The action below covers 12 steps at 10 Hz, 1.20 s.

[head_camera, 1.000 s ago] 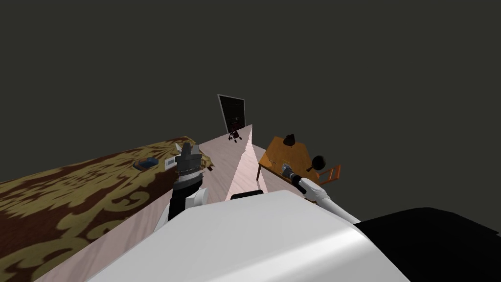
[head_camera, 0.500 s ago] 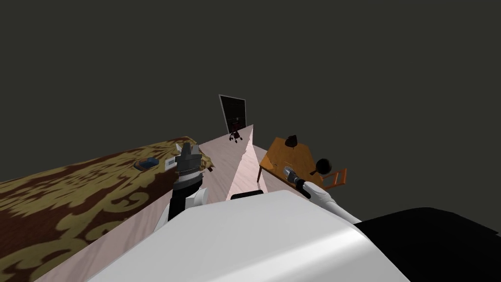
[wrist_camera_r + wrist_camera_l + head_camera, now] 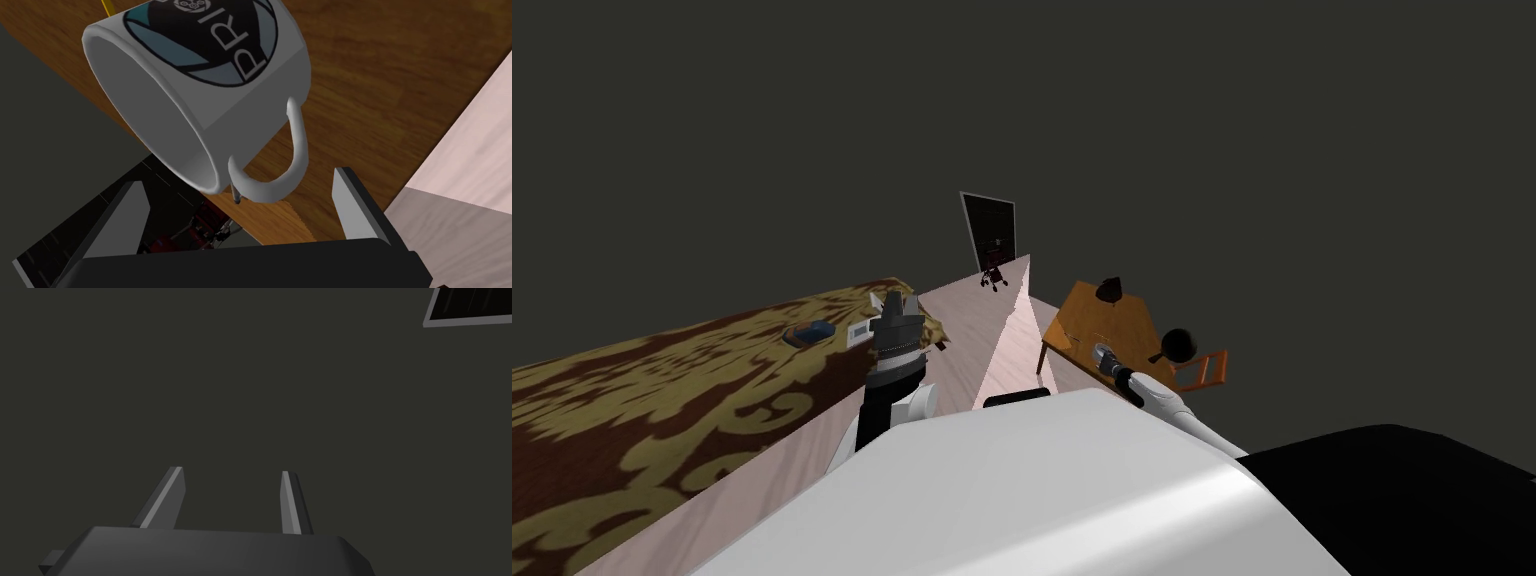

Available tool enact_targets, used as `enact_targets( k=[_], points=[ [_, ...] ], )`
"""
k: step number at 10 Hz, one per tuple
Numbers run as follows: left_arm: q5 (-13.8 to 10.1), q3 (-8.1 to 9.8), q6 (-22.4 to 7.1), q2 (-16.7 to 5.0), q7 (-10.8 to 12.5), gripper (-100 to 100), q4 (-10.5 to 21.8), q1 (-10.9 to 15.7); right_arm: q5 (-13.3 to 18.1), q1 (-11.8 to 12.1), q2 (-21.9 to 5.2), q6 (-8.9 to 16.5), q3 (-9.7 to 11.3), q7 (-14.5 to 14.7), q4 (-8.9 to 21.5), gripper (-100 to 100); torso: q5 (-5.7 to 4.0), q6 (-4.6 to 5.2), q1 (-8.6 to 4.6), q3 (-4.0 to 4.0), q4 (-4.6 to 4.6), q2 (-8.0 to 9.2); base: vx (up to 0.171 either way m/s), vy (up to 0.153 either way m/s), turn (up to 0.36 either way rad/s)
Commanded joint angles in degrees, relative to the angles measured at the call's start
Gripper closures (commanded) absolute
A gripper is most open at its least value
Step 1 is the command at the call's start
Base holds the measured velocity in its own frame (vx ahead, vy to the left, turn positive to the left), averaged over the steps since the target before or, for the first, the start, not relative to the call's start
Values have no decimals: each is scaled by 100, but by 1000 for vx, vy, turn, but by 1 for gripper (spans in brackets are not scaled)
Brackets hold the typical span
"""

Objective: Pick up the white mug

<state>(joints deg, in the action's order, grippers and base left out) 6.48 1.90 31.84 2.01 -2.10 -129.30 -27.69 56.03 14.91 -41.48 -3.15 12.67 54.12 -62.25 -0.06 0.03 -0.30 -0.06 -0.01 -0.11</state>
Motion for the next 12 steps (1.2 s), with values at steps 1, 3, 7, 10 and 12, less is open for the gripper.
enact_targets(
  k=[1, 3, 7, 10, 12],
  points=[
    [0, 0, 0, 0, 0, 0, 0, 0, 61, -41, 185, 93, -17, 94, 50, -100, 0, 0, 0, 0, 0, 0, 34, -90, 30],
    [0, 0, 0, 0, 0, 0, 0, 0, 21, -19, 83, 105, 40, 26, -8, 100, 1, 1, 8, 2, 0, 4, 9, -23, 5],
    [0, -1, 0, 1, 0, 0, 0, 0, 10, -16, 90, 108, 34, 7, -5, 100, 12, -7, 32, 5, 2, 10, 0, -1, -3],
    [0, -1, 0, 1, 0, 0, 0, 0, -34, 64, -125, -106, -58, -26, -32, 100, 17, -3, 48, 9, 1, 20, -23, 47, -25],
    [0, -1, 0, 1, 0, 0, 0, 1, 13, 56, -13, -118, -133, 48, 18, 0, 18, -8, 54, 11, 3, 21, -12, 24, -11]
  ],
)
